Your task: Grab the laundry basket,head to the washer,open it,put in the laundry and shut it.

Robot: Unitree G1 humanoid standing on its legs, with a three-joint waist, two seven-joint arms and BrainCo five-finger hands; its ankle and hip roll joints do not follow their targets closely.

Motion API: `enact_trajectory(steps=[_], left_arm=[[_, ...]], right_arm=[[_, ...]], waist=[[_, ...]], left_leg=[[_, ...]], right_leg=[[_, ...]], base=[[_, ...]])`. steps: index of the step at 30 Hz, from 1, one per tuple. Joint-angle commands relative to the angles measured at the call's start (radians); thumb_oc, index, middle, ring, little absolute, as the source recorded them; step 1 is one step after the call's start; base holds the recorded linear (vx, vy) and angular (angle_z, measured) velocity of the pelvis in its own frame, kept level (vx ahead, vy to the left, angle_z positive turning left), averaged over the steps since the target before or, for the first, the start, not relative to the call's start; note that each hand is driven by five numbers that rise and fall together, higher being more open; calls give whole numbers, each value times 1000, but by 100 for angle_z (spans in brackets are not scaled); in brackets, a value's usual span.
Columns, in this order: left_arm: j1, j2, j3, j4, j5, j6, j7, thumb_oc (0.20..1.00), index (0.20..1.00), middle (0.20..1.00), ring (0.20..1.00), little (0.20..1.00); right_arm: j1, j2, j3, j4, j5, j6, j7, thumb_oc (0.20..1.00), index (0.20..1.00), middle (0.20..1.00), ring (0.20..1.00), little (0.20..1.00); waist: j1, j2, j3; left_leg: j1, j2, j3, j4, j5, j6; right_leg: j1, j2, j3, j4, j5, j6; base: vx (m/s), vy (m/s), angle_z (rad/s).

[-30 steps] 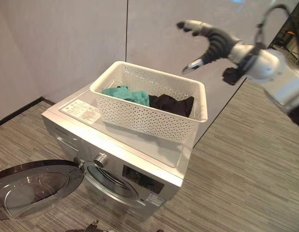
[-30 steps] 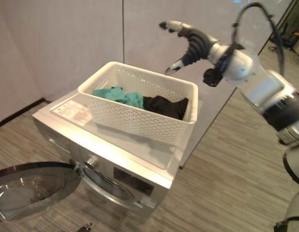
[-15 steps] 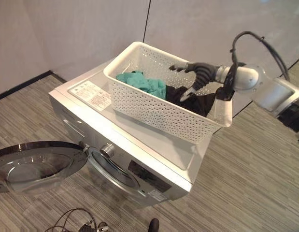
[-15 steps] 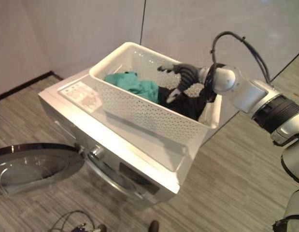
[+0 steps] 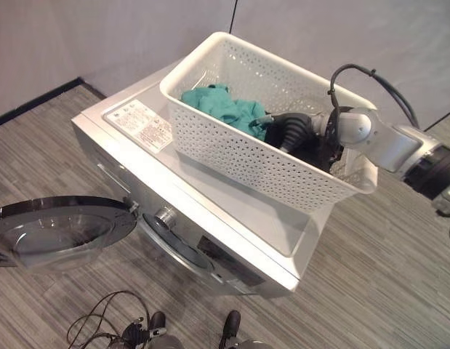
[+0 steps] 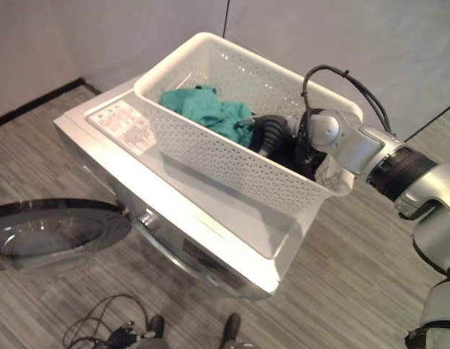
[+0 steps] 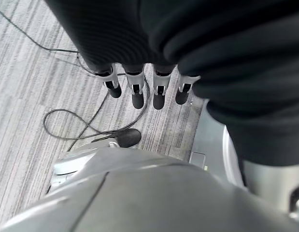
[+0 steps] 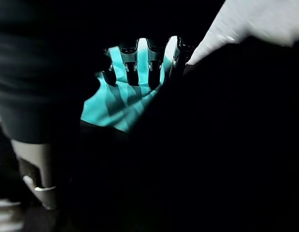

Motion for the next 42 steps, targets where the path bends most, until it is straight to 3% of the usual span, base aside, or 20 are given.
enact_trajectory(steps=[1,6,7,8,9,17,22,24,30,31,42], left_arm=[[-43,9,-34,39,-34,-10,4,1000,1000,1000,1000,1000],[-51,4,-48,44,-37,-10,6,1000,1000,1000,1000,1000],[-52,3,-51,47,-31,-9,7,1000,1000,1000,1000,1000],[-52,3,-51,47,-31,-10,7,1000,1000,1000,1000,1000],[-52,3,-51,47,-31,-10,7,1000,1000,1000,1000,1000],[-46,-3,-59,51,-12,-8,13,1000,1000,1000,1000,1000],[-45,-3,-46,64,-9,-7,24,1000,1000,1000,1000,1000],[-40,-4,-39,75,-8,-7,25,1000,1000,1000,1000,1000],[-14,-7,-31,103,6,-15,23,1000,1000,1000,1000,1000],[-9,-11,-32,118,7,-15,29,1000,1000,1000,1000,1000],[14,-39,-25,143,5,9,67,1000,1000,1000,1000,1000]], right_arm=[[-71,-37,24,38,-55,9,-17,1000,1000,1000,1000,1000],[-51,-10,17,64,-94,20,-6,1000,1000,1000,1000,1000],[-47,-11,18,56,-89,22,0,583,583,583,583,583],[-47,-11,19,55,-88,22,0,457,457,457,457,457],[-47,-11,19,55,-88,22,0,200,200,200,200,200],[-52,-17,18,36,-65,15,-4,200,200,200,200,200],[-92,-50,-33,9,-28,-16,-69,200,200,200,200,200],[-109,-104,-106,-5,27,-47,-134,200,200,200,200,200],[-120,-154,-269,90,126,-90,-230,200,200,200,200,200],[-136,-139,-361,157,181,-110,-294,200,200,200,200,200],[-112,-39,-608,153,107,-129,-531,200,200,200,200,200]], waist=[[36,-12,36],[38,-2,51],[36,0,50],[36,0,50],[36,0,49],[23,6,35],[9,5,16],[-3,5,-2],[-20,12,-49],[-25,19,-67],[-42,49,-109]], left_leg=[[-56,23,2,1,59,-63],[-78,23,-5,-17,80,-66],[-81,24,-5,-20,81,-67],[-82,24,-6,-20,81,-67],[-82,24,-6,-19,81,-67],[-68,23,-2,-26,76,-65],[-44,24,7,-29,68,-64],[-24,22,12,-29,58,-63],[21,15,25,-26,35,-55],[40,10,28,-27,26,-52],[96,-6,36,-29,-5,-33]], right_leg=[[46,-16,16,65,-120,37],[24,-14,14,56,-110,37],[22,-14,11,54,-109,37],[21,-14,11,54,-109,37],[21,-14,11,54,-109,37],[30,-16,12,50,-110,36],[43,-17,20,52,-114,37],[59,-17,24,53,-119,37],[91,-17,38,57,-130,39],[106,-18,40,57,-135,39],[145,-18,69,56,-143,38]], base=[[-41,0,11],[-34,4,2],[0,0,0],[0,0,0],[0,0,0],[0,7,5],[13,6,-6],[45,-3,1],[62,0,-7],[100,7,-5],[54,15,-6]])
